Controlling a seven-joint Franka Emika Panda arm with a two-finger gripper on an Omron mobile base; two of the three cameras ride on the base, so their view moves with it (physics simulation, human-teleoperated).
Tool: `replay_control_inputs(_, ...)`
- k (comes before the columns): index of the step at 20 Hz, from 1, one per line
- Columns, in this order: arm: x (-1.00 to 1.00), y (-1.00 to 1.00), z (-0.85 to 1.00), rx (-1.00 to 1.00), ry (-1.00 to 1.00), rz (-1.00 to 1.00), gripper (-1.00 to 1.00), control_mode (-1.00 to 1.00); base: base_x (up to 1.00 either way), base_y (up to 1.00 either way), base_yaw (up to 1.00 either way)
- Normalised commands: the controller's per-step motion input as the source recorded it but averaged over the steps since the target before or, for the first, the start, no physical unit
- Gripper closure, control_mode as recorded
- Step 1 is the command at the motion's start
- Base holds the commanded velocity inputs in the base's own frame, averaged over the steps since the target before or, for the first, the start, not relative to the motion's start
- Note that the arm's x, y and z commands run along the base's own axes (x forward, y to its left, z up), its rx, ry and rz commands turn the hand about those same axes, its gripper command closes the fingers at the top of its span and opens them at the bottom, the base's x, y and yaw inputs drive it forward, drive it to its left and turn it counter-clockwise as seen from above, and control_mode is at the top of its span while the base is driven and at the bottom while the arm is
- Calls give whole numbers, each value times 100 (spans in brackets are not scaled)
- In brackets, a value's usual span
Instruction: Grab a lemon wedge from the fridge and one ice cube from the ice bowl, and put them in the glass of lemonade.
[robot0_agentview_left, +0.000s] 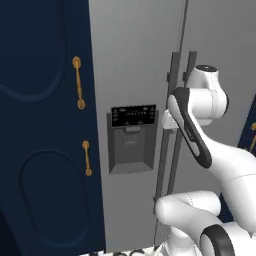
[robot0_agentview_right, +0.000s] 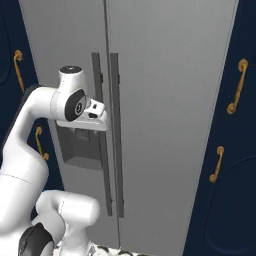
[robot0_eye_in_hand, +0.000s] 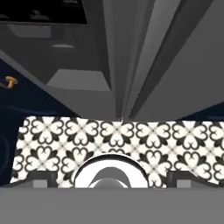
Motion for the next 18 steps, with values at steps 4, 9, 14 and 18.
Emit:
replay_control_inputs(4,0,0,0,0,0,0,-100,100,-41,-3,0)
replay_control_inputs(9,0,0,0,0,0,0,-100,100,-1,54,71)
replay_control_inputs(14,0,0,0,0,0,0,-100,100,0,42,94)
replay_control_inputs(18,0,0,0,0,0,0,-100,100,0,26,89)
